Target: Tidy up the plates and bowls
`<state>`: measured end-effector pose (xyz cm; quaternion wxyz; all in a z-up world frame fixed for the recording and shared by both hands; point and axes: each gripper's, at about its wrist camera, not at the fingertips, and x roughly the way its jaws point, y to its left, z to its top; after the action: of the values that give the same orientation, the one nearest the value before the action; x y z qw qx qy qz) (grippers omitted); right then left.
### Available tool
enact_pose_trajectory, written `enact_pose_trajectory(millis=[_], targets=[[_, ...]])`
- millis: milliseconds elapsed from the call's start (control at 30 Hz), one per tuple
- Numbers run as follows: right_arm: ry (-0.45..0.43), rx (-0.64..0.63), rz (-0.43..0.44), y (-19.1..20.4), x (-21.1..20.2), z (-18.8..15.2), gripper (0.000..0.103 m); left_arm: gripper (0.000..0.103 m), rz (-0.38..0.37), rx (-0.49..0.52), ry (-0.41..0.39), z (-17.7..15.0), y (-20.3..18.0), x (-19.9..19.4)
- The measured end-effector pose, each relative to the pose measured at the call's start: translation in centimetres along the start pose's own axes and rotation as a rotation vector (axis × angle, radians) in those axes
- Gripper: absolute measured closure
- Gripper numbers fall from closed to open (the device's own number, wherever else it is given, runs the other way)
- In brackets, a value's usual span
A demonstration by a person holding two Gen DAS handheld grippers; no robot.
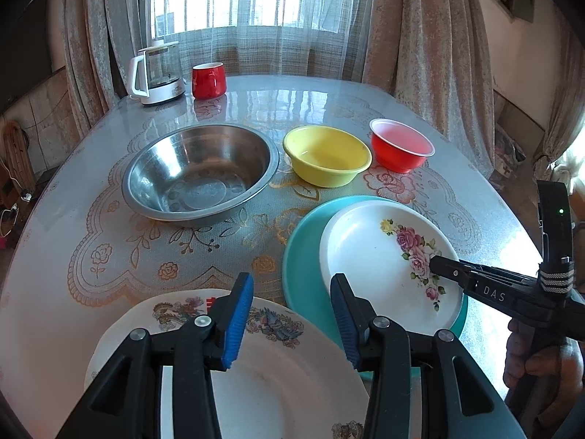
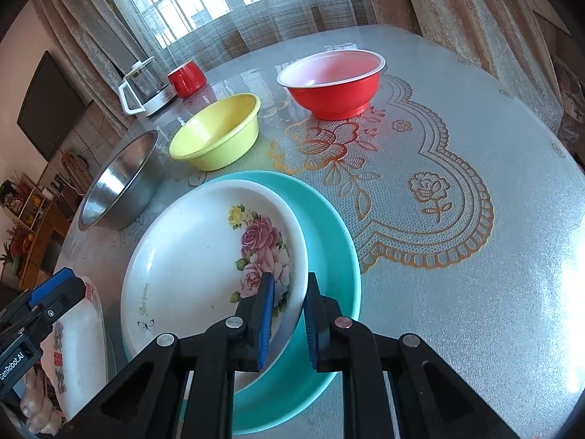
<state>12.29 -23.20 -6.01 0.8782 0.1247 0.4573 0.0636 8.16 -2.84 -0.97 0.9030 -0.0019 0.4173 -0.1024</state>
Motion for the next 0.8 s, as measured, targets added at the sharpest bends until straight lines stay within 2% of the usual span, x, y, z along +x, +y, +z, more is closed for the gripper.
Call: enact_pose_trajectory(millis=[367, 500, 567, 633, 800], targets=[[0.003, -0.025, -0.002, 0.4, -0.1, -0.4, 0.089, 0.053, -0.005, -0.034, 0.012, -0.3, 0.8, 0.3], [0.007, -0.012, 0.001, 0.3, 0.0, -0.2, 0.087, 0.043, -0.006, -0.062, 0.005, -0.4, 1.7, 0.0], [-0.001, -0.01, -0.004, 0.3, -0.2, -0.2, 0.077, 0.042, 0.028, -0.063, -0.014, -0.5, 2.0, -0.3], [-0.033, -0.016, -0.028, 0.4, -0.8, -0.1, 0.072, 0.038, 0.052, -0.054, -0.031, -0.6, 2.3, -0.5], [-0.101, 0.003, -0.005, 0.2, -2.4, 0.2, 0.066, 0.034, 0.081, -0.081, -0.057, -0.7, 4.0, -1.3]])
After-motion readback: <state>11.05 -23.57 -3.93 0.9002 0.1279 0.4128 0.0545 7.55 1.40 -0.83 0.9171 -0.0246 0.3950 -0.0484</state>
